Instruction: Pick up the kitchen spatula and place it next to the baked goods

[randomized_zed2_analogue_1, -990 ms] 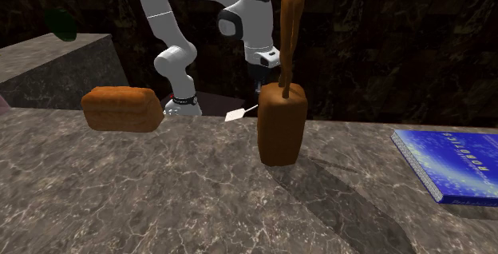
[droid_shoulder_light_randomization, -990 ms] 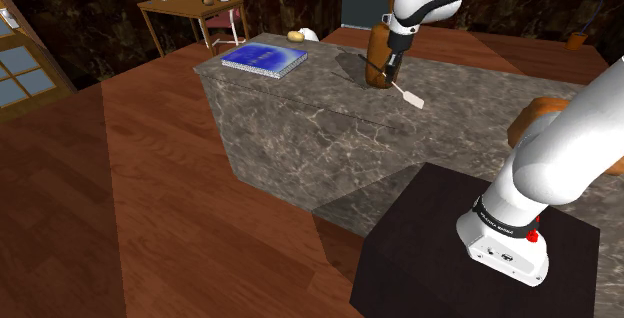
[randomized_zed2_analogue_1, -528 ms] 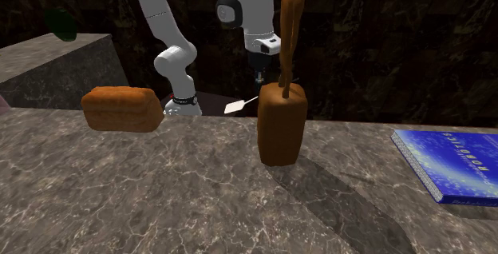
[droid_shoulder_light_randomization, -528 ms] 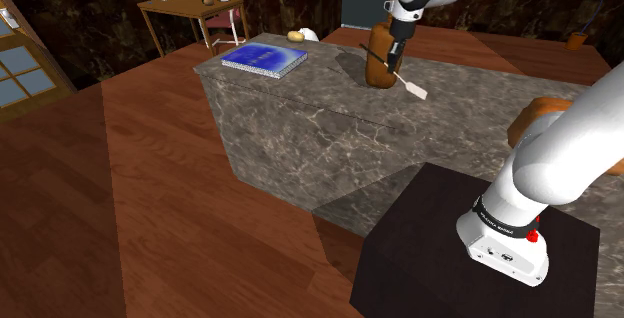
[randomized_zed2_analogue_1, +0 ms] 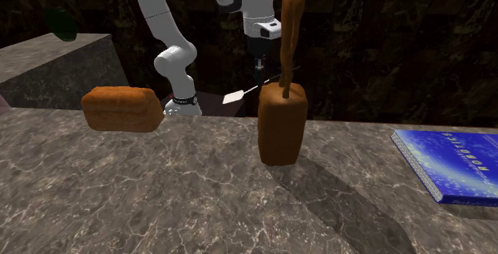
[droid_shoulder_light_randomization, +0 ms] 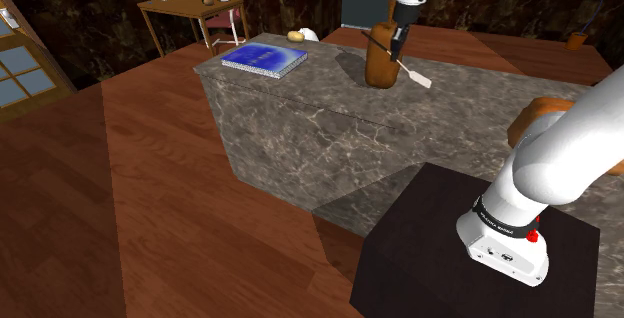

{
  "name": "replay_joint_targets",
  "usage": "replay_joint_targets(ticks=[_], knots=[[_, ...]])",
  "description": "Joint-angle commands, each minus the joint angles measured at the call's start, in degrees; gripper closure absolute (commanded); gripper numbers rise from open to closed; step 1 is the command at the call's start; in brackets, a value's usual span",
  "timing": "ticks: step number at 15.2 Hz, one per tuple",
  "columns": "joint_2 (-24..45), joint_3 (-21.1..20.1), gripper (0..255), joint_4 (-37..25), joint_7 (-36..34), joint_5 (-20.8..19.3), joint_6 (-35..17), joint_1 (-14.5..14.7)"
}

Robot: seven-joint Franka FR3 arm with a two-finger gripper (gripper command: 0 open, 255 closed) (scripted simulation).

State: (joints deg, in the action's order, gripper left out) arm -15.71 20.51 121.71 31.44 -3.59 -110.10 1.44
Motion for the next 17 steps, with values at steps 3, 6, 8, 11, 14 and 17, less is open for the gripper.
replay_joint_targets(ticks=[3, 6, 8, 11, 14, 17], knots=[[0.01, -0.20, 255, -3.07, -0.11, 0.10, 3.04, 0.12], [-0.03, -0.32, 255, -5.18, -0.15, 0.14, 5.18, 0.18], [-2.94, 0.60, 255, -2.70, 1.33, -1.04, 5.45, -0.91], [-7.05, 2.13, 255, 0.49, 3.71, -2.88, 6.08, -2.66], [-10.83, 3.80, 255, 3.08, 6.31, -4.79, 6.95, -4.55], [-14.23, 5.66, 255, 5.07, 9.14, -6.77, 8.00, -6.51]])
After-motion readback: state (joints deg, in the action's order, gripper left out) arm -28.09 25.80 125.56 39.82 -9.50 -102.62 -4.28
